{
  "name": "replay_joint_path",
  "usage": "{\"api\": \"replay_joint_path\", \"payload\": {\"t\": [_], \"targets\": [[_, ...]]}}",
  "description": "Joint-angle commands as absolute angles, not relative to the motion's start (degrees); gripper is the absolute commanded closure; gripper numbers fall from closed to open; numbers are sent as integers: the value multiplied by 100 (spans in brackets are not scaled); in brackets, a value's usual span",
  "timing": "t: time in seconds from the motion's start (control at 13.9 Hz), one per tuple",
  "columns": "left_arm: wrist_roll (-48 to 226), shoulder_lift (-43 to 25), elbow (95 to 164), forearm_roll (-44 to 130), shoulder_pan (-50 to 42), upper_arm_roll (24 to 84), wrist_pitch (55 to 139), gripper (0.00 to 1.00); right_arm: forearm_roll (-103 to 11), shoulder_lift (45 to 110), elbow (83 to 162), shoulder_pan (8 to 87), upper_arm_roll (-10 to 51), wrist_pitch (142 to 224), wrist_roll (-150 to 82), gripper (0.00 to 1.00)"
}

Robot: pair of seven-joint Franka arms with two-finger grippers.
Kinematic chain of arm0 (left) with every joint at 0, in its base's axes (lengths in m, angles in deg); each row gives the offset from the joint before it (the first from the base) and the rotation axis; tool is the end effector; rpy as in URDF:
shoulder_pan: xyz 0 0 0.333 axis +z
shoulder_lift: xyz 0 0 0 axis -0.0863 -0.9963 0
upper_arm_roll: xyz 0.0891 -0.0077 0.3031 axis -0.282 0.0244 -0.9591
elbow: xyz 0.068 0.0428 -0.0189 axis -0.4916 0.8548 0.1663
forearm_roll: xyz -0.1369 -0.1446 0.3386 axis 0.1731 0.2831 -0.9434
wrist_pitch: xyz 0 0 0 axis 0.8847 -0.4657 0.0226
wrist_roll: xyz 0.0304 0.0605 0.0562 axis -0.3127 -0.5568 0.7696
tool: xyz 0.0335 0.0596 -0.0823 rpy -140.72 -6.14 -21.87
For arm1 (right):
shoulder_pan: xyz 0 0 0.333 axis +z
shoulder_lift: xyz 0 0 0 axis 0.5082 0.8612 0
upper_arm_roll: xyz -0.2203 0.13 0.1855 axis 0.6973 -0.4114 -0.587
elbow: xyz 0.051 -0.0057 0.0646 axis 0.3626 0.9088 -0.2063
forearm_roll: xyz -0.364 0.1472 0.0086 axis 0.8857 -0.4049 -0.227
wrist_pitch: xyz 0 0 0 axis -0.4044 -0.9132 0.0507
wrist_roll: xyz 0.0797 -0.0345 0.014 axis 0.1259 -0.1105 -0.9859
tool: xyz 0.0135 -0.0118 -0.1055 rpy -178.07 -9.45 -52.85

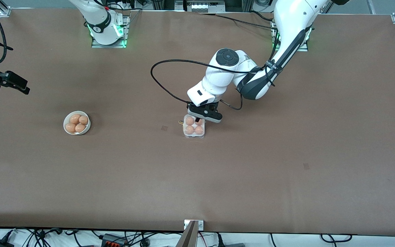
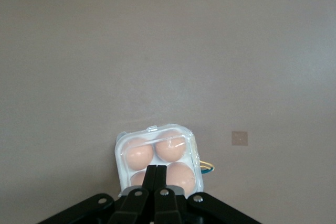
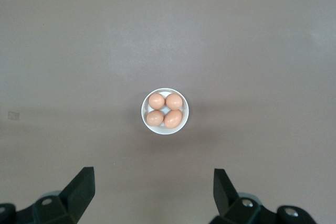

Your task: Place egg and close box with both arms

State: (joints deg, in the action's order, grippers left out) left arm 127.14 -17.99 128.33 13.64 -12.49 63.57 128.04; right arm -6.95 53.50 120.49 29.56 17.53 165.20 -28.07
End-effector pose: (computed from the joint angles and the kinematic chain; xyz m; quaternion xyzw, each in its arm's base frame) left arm 0.5232 -0.4677 0.3106 0.9807 -0.0759 0.1231 0.1314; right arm 0.5588 -0.0405 0.5830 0.9990 -0.0388 0.0087 0.0198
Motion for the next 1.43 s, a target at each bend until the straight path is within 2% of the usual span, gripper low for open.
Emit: {"api": "replay_joint_path", "payload": {"t": [0.0, 0.29, 0.43, 0.65, 0.86, 0.93, 1.0, 1.08, 1.15, 1.36], "targets": [[12748, -1635, 12696, 1175, -974, 6428, 12131, 99, -687, 5256, 12109, 2975, 1749, 16461, -2895, 0], [12703, -1353, 12424, 1245, -701, 6647, 10381, 99, -687, 5239, 12118, 2967, 1758, 16487, -2895, 0], [12564, -1353, 12143, 1254, -639, 6788, 9240, 99, -687, 5239, 12118, 2966, 1766, 16505, -2895, 0], [11197, -1344, 11826, 1516, -351, 6797, 7867, 97, -687, 5239, 12110, 2966, 1766, 16522, -2895, 0], [10253, -1046, 11729, 1588, 360, 6867, 7609, 91, -696, 5239, 12092, 2966, 1766, 16531, -2886, 0], [10077, -950, 11711, 1588, 668, 6929, 7600, 84, -696, 5247, 12092, 2966, 1766, 16531, -2886, 0], [9832, -748, 11693, 1570, 958, 7007, 7600, 55, -687, 5239, 12092, 2966, 1766, 16514, -2895, 0], [9586, -668, 11536, 1588, 1187, 7026, 7600, 12, -679, 5239, 12092, 2966, 1766, 16514, -2912, 0], [9444, -606, 11422, 1614, 1372, 7043, 7582, 0, -670, 5230, 12092, 2966, 1758, 16514, -2912, 0], [8829, -387, 11036, 1789, 1812, 7035, 7100, 0, -652, 5212, 12109, 2975, 1749, 16522, -2939, 0]]}}
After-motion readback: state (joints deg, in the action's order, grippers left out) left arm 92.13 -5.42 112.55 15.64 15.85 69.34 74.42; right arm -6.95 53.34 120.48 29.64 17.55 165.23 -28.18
